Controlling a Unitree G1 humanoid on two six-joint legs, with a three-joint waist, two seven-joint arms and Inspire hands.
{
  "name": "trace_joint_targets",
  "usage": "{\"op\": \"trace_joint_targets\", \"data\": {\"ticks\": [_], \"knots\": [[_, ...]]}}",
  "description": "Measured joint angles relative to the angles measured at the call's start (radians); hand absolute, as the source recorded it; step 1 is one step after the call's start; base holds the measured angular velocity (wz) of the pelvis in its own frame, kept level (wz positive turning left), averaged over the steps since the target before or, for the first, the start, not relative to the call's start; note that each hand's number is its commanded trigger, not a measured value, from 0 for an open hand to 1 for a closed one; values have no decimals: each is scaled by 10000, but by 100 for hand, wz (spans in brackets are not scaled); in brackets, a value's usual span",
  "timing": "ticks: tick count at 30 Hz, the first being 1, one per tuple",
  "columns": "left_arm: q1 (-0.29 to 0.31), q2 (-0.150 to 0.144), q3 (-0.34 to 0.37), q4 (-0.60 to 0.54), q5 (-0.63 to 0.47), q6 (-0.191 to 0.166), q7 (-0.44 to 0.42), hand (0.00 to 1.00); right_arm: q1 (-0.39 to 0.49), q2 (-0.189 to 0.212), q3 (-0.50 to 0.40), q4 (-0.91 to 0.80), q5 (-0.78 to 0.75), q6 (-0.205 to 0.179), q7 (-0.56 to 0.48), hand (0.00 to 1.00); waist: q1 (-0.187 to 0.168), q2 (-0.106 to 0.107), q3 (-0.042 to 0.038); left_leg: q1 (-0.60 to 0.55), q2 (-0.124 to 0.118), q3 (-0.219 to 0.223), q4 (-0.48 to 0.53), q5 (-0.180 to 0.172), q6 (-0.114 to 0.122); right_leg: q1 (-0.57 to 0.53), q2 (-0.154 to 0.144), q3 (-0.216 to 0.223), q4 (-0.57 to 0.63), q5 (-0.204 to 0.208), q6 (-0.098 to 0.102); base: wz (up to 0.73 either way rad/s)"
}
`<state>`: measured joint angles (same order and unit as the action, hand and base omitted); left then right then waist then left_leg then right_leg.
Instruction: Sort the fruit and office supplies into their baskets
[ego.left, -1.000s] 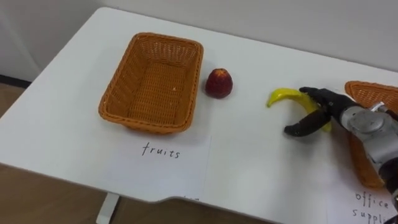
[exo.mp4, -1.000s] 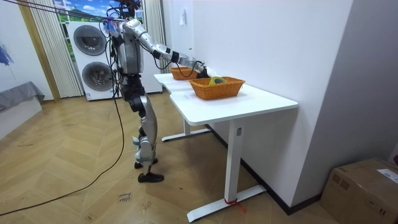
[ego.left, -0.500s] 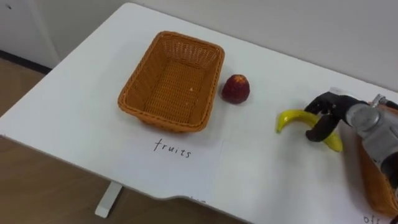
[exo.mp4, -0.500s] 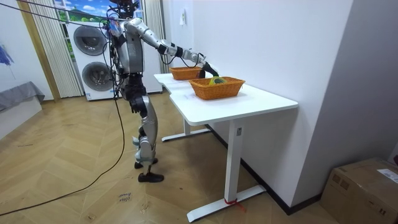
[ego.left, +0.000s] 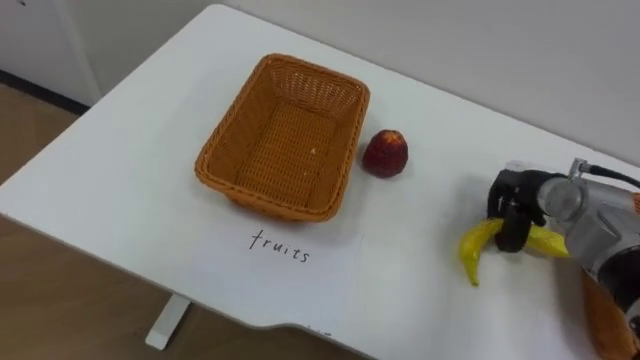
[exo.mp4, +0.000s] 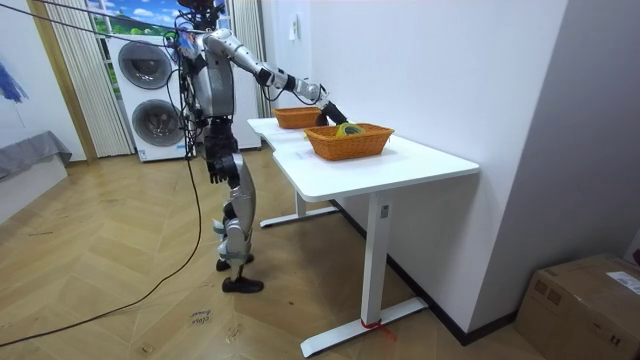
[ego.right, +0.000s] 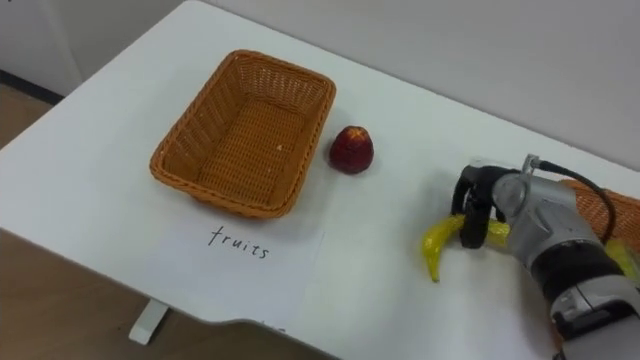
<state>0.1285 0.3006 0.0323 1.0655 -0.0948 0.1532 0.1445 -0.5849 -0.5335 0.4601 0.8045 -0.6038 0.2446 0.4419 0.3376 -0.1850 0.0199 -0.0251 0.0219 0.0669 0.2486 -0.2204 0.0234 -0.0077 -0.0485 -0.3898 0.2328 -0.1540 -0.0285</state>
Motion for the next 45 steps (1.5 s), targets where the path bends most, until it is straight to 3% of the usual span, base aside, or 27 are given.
{"op": "trace_joint_targets", "data": {"ticks": [11, 22, 29, 34, 39, 45], "knots": [[-19, 86, 445, 108, 223, -16, 151, 0, 662, 29, 6, -1502, -337, 397, 607, 100, 108, -239, -15, 123, 3, 12, -106, 16, -31, 100, 59, 27, -126, 2, 7, -1], [47, 179, 428, -51, 210, -36, 218, 0, 682, 34, 6, -2294, 274, 354, 884, 100, 39, -225, 4, 285, 15, 1, -56, 2, -11, 306, 7, 48, -128, 3, 8, 0], [203, 180, 430, -69, 215, -112, 199, 0, 731, 28, -143, -3239, 269, -40, 820, 100, -235, -155, 27, 78, 39, -10, 286, -120, -9, 280, 0, 42, -117, 4, 10, 0], [435, 179, 443, -396, 493, -110, 244, 0, 1006, -32, -853, -4140, 413, -160, 725, 100, -386, -117, -14, 4, 22, -86, 410, -134, 11, 248, 37, 35, -113, 9, 19, 4], [752, 164, 453, -721, 682, -261, 446, 0, 1098, -121, -1018, -4932, 556, -424, 343, 100, -560, -81, -163, 107, 27, -78, 382, -128, 10, 325, 0, 60, -115, 13, 23, 0], [991, 140, 720, -702, 677, -285, 440, 0, 1331, -122, -1488, -5513, 1372, -462, 226, 100, -623, -21, -154, 489, 28, 62, 192, -128, 9, 626, -7, 162, -120, 15, 30, -6]]}}
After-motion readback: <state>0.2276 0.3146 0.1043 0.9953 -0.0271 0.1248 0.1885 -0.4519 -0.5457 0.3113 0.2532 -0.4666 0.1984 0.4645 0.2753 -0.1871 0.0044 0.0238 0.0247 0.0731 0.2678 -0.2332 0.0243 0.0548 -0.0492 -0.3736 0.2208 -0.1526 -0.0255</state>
